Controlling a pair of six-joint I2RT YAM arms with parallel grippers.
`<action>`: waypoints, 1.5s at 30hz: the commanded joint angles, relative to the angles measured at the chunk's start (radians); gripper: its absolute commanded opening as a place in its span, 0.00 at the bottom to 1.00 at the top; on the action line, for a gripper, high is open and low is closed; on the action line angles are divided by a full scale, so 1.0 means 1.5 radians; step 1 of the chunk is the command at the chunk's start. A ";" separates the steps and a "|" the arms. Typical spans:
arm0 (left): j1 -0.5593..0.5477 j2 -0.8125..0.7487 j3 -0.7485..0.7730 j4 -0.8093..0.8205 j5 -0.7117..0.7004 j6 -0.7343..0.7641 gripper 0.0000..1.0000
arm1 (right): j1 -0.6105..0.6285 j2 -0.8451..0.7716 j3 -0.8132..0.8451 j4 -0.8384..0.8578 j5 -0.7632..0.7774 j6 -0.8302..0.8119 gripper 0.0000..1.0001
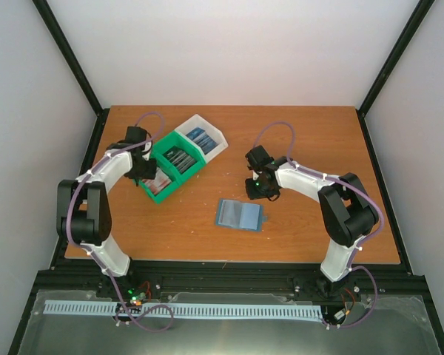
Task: Put the credit cards into the card holder
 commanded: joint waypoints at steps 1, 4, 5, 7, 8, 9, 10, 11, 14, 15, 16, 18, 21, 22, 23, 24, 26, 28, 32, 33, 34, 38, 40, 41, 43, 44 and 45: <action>0.001 -0.032 -0.034 -0.103 -0.026 -0.095 0.45 | -0.004 0.008 0.017 0.002 -0.009 0.000 0.35; -0.009 -0.056 -0.049 -0.123 -0.015 -0.135 0.45 | -0.004 0.005 0.015 0.007 -0.019 0.006 0.35; -0.013 -0.059 -0.045 -0.133 0.001 -0.145 0.44 | -0.004 0.004 0.015 0.008 -0.026 0.009 0.36; -0.024 -0.058 -0.038 -0.157 0.004 -0.172 0.44 | -0.002 0.002 0.018 0.012 -0.041 0.014 0.36; -0.027 -0.057 -0.041 -0.162 0.009 -0.181 0.45 | -0.002 0.001 0.021 0.016 -0.053 0.016 0.37; -0.031 -0.057 -0.046 -0.164 0.015 -0.188 0.45 | 0.000 0.001 0.024 0.019 -0.066 0.017 0.38; -0.034 -0.056 -0.052 -0.168 0.016 -0.197 0.45 | 0.002 0.003 0.030 0.021 -0.074 0.019 0.38; -0.037 -0.055 -0.059 -0.174 0.016 -0.206 0.45 | 0.003 0.005 0.039 0.024 -0.083 0.023 0.39; -0.045 -0.064 -0.085 -0.180 0.031 -0.228 0.45 | 0.011 0.026 0.082 0.032 -0.121 0.038 0.42; -0.049 -0.073 -0.092 -0.177 0.044 -0.231 0.45 | 0.019 0.036 0.102 0.033 -0.130 0.043 0.44; -0.054 -0.080 -0.100 -0.170 0.059 -0.233 0.45 | 0.027 0.049 0.124 0.033 -0.137 0.046 0.46; -0.065 -0.090 -0.111 -0.160 0.090 -0.237 0.44 | 0.044 0.075 0.173 0.028 -0.141 0.059 0.53; -0.081 -0.095 -0.131 -0.147 0.116 -0.245 0.44 | 0.056 0.114 0.232 0.026 -0.170 0.092 0.58; -0.083 -0.096 -0.137 -0.140 0.126 -0.246 0.44 | 0.059 0.124 0.246 0.026 -0.177 0.102 0.58; -0.086 -0.098 -0.142 -0.133 0.136 -0.247 0.43 | 0.061 0.131 0.256 0.028 -0.184 0.109 0.58; -0.089 -0.101 -0.146 -0.125 0.147 -0.248 0.43 | 0.065 0.138 0.265 0.030 -0.187 0.117 0.58; -0.094 -0.106 -0.152 -0.105 0.177 -0.249 0.43 | 0.071 0.148 0.276 0.030 -0.198 0.128 0.59; -0.104 -0.109 -0.156 -0.088 0.212 -0.246 0.42 | 0.075 0.156 0.281 0.032 -0.213 0.142 0.59; -0.121 -0.119 -0.159 -0.038 0.307 -0.235 0.42 | 0.083 0.168 0.282 0.046 -0.237 0.162 0.62; -0.122 -0.120 -0.154 -0.035 0.307 -0.236 0.42 | 0.085 0.173 0.285 0.048 -0.241 0.166 0.63; -0.122 -0.123 -0.142 -0.035 0.304 -0.235 0.42 | 0.087 0.179 0.289 0.049 -0.247 0.170 0.63; -0.122 -0.147 -0.106 -0.049 0.240 -0.233 0.47 | 0.098 0.220 0.323 0.051 -0.267 0.182 0.64; -0.122 -0.158 -0.097 -0.062 0.171 -0.247 0.49 | 0.104 0.237 0.341 0.055 -0.272 0.189 0.64; -0.122 -0.160 -0.093 -0.073 0.136 -0.258 0.49 | 0.107 0.244 0.349 0.056 -0.272 0.194 0.64; -0.122 -0.162 -0.089 -0.098 0.066 -0.289 0.53 | 0.112 0.260 0.366 0.056 -0.270 0.205 0.64; -0.122 -0.162 -0.089 -0.107 0.046 -0.297 0.54 | 0.114 0.267 0.372 0.058 -0.268 0.213 0.64; -0.122 -0.163 -0.092 -0.110 0.028 -0.306 0.55 | 0.116 0.275 0.378 0.058 -0.266 0.220 0.64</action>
